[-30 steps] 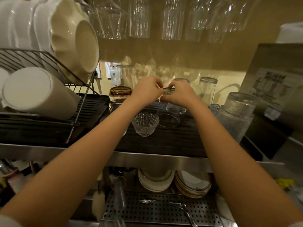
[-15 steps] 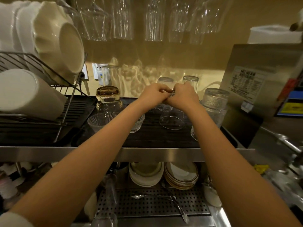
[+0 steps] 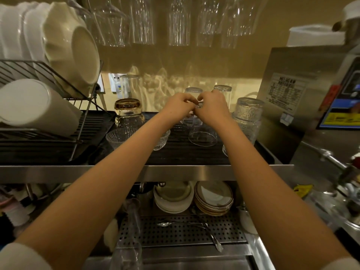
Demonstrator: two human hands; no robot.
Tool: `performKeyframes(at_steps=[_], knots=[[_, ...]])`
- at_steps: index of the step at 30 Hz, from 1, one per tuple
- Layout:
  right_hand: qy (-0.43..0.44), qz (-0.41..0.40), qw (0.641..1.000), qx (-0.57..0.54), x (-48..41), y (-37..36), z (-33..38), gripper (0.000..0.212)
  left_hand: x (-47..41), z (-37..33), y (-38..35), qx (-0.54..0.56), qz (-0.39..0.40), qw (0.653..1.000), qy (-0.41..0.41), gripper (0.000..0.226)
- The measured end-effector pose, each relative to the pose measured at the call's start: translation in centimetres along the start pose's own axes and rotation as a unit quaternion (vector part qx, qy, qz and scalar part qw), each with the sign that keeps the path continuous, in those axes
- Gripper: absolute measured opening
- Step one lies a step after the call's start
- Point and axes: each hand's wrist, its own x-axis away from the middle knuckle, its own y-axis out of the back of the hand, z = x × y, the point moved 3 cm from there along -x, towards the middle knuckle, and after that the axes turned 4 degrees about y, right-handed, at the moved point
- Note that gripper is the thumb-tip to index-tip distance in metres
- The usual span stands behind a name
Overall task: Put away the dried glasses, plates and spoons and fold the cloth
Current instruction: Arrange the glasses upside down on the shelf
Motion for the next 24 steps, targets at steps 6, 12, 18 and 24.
performKeyframes(at_steps=[6,12,18,24], knots=[[0.031,-0.026,0.998,-0.043,2.3,1.3,1.6,0.029,2.7,-0.3,1.1,0.038,-0.054,0.997,0.026,0.021],[0.04,-0.024,0.993,-0.113,5.2,1.6,3.3,0.026,6.7,0.4,2.0,0.091,-0.107,0.989,0.052,0.025],[0.048,-0.018,0.986,-0.161,8.8,0.5,5.4,0.025,11.5,1.5,3.6,0.157,-0.165,0.972,0.065,0.03],[0.05,-0.032,0.973,-0.224,13.1,-1.8,6.9,0.02,16.8,4.1,4.2,0.173,-0.216,0.958,0.074,0.029]])
